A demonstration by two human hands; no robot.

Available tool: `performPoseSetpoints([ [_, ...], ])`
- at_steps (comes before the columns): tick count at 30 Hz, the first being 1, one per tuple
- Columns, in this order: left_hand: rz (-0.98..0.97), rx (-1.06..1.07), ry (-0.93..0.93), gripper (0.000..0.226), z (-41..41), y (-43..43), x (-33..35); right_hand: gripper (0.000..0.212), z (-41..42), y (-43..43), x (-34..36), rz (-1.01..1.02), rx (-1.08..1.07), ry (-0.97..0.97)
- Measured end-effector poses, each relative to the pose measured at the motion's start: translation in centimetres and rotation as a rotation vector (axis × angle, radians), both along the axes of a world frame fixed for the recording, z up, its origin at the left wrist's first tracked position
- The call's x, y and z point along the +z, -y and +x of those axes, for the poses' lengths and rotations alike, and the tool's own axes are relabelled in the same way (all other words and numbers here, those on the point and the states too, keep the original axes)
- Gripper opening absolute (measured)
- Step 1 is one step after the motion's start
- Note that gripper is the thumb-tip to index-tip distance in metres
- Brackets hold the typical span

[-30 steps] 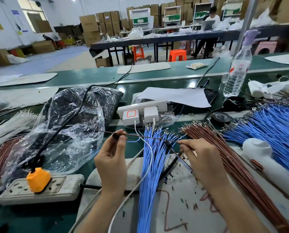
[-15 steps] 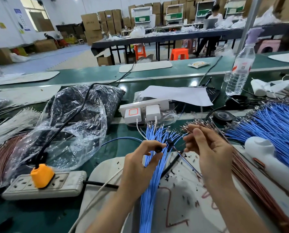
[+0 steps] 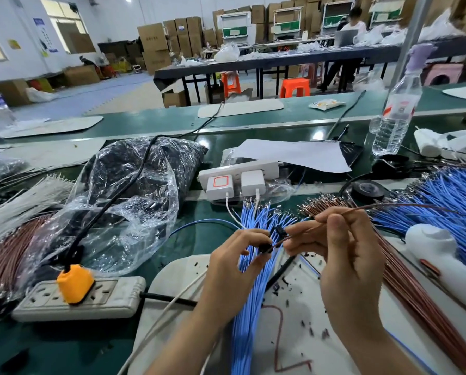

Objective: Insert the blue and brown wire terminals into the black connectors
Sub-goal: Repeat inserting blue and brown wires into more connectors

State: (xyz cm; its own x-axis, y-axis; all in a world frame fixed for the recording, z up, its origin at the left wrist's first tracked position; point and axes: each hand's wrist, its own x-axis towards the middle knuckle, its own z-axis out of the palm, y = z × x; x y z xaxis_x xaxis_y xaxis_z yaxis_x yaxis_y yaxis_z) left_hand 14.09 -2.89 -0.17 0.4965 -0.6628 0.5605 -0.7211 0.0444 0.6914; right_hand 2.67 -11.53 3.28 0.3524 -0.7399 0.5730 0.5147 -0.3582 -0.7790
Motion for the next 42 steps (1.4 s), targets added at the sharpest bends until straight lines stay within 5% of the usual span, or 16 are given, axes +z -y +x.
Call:
performPoseSetpoints([
  [17,-0.071,0.06,-0.01,0.021,0.1,0.1,-0.1,0.013,0.1,0.0,-0.6,-0.278,-0.153,0.002],
  [28,-0.064,0.102,0.151,0.019,-0.3,0.0,0.3,0.022,1.0,0.5,-1.8,-0.253,-0.1,-0.297],
  [32,-0.104,0.015,0.038,0.017,-0.4,0.0,0.3,0.013,1.1,0.5,-2.0,-0.121,-0.001,-0.36],
  [36,-0.199,0.036,-0.07,0.016,-0.4,0.1,0.4,0.028,1.1,0.8,-2.2,-0.006,0.157,-0.402],
  [42,-0.256,-0.052,-0.356,0.011,-0.4,0.1,0.3,0.013,1.3,0.9,-2.3,-0.037,0.097,-0.522],
])
